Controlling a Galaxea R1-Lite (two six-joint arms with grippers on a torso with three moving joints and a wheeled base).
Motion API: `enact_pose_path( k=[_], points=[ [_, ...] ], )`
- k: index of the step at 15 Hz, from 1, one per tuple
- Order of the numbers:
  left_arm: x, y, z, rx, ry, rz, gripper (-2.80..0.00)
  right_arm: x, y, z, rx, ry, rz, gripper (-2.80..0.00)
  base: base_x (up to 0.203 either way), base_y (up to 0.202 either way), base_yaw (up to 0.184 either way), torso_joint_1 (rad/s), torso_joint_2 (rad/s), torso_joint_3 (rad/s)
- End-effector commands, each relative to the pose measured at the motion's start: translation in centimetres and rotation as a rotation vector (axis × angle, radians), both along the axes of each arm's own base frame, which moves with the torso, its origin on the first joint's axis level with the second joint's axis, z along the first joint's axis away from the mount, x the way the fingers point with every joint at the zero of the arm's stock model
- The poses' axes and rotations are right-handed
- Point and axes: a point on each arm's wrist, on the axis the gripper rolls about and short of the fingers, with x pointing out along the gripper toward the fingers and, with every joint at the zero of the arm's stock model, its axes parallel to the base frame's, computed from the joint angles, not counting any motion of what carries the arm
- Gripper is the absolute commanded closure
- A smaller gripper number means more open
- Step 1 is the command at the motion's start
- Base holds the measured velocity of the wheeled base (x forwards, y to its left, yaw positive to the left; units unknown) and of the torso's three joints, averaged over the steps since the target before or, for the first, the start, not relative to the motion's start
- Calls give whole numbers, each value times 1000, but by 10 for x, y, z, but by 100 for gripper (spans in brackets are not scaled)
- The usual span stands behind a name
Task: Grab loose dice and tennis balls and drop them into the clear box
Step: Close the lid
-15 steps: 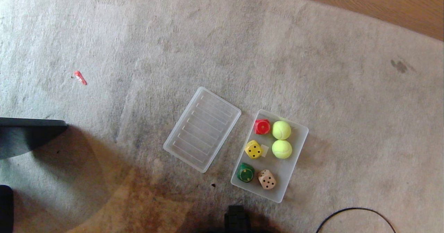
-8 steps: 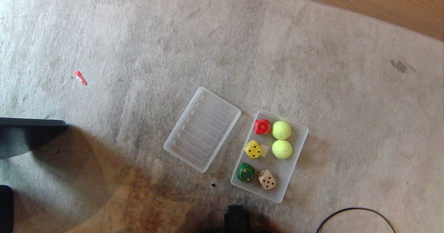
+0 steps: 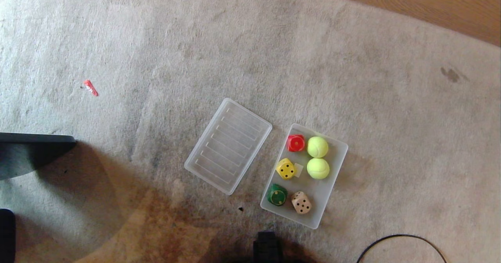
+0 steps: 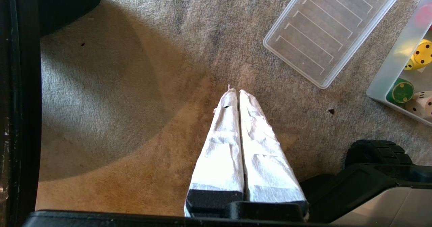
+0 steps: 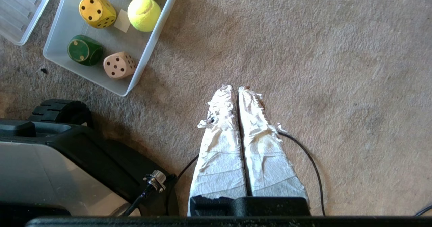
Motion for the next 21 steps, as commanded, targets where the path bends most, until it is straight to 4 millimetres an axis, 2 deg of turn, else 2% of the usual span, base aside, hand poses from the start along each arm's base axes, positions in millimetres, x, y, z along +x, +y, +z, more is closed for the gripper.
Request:
enact_pose_path(
  k=[1, 21],
  points=[
    [0, 0, 0, -1, 0, 0, 0, 0, 0, 0, -1, 9, -1, 0, 0, 0, 0, 0, 0, 0],
    [0, 0, 0, -1, 2, 0, 0, -1, 0, -1, 42, 27, -12, 0, 0, 0, 0, 0, 0, 0]
  ],
)
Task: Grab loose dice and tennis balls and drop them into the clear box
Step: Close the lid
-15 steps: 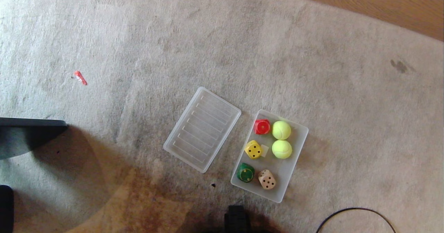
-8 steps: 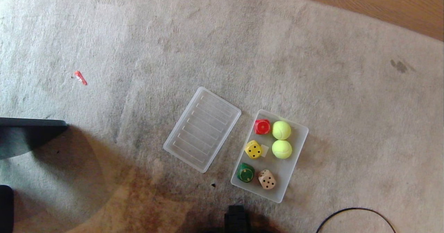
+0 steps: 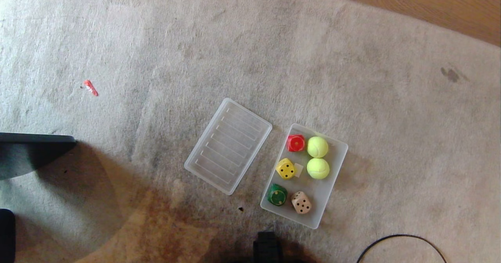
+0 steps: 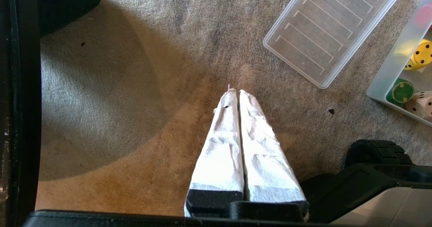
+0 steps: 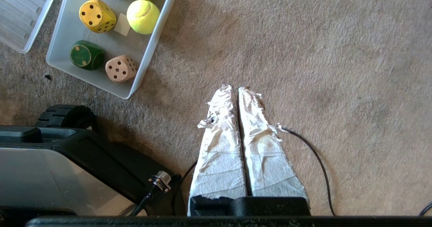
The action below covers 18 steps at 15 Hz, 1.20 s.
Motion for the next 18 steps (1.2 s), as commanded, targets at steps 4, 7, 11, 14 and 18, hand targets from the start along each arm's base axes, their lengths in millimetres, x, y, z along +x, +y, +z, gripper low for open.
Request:
enact_pose_path(
  k=[4, 7, 11, 14, 18],
  points=[
    [0, 0, 0, 0, 0, 1, 0, 1, 0, -1, 4, -5, 2, 0, 0, 0, 0, 0, 0, 0],
    [0, 0, 0, 0, 0, 1, 0, 1, 0, -1, 4, -5, 2, 0, 0, 0, 0, 0, 0, 0],
    [0, 0, 0, 0, 0, 1, 0, 1, 0, -1, 4, -5, 2, 0, 0, 0, 0, 0, 0, 0],
    [0, 0, 0, 0, 0, 1, 0, 1, 0, -1, 4, -5, 2, 0, 0, 0, 0, 0, 0, 0],
    [0, 0, 0, 0, 0, 1, 0, 1, 0, -1, 4, -5, 2, 0, 0, 0, 0, 0, 0, 0]
  ],
)
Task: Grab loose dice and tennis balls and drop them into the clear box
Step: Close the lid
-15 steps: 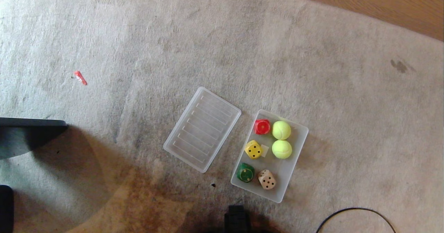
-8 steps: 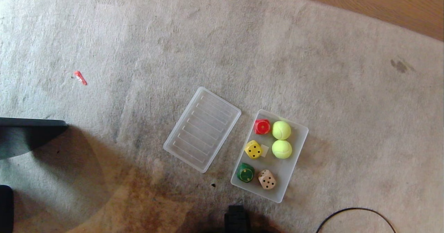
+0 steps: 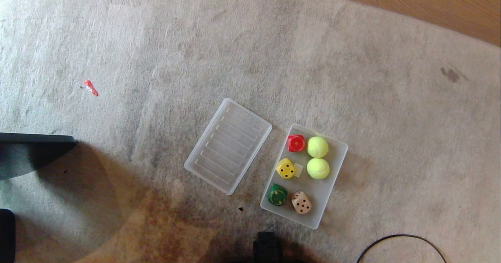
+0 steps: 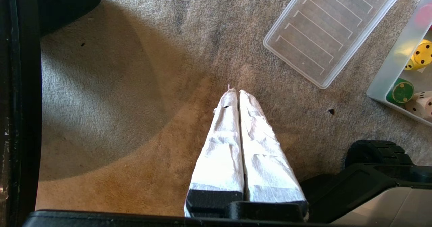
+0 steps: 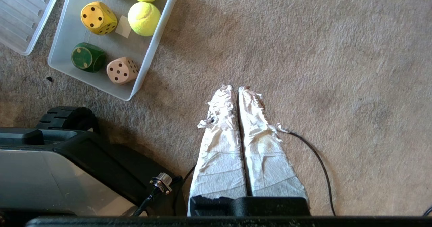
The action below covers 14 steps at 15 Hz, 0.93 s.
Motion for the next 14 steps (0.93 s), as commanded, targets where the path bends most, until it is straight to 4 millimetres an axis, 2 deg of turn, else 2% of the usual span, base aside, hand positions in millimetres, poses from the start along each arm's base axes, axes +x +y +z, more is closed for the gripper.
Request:
enact_pose_path(
  k=[1, 14],
  points=[
    [0, 0, 0, 0, 0, 0, 0, 0, 0, 0, -1, 2, 1, 0, 0, 0, 0, 0, 0, 0],
    [0, 0, 0, 0, 0, 0, 0, 0, 0, 0, -1, 2, 1, 0, 0, 0, 0, 0, 0, 0]
  ],
)
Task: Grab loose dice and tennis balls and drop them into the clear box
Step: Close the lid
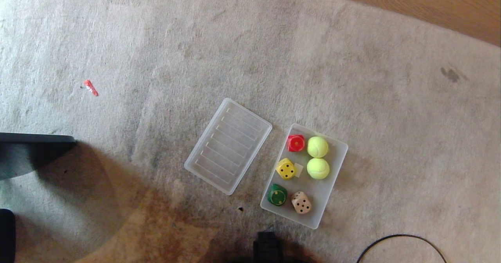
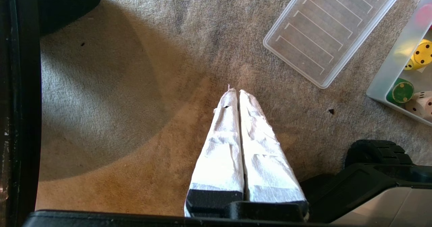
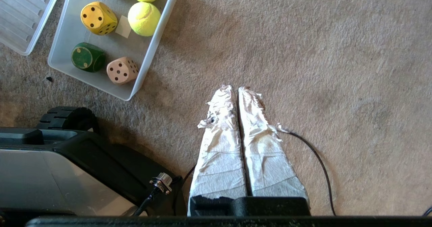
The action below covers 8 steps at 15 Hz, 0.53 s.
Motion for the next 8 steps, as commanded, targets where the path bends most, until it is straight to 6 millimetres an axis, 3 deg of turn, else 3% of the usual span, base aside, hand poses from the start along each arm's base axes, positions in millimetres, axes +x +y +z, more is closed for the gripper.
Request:
enact_pose_path(
  k=[1, 8],
  points=[
    [0, 0, 0, -1, 0, 0, 0, 0, 0, 0, -1, 2, 0, 0, 0, 0, 0, 0, 0, 0],
    [0, 0, 0, -1, 0, 0, 0, 0, 0, 0, -1, 2, 0, 0, 0, 0, 0, 0, 0, 0]
  ],
)
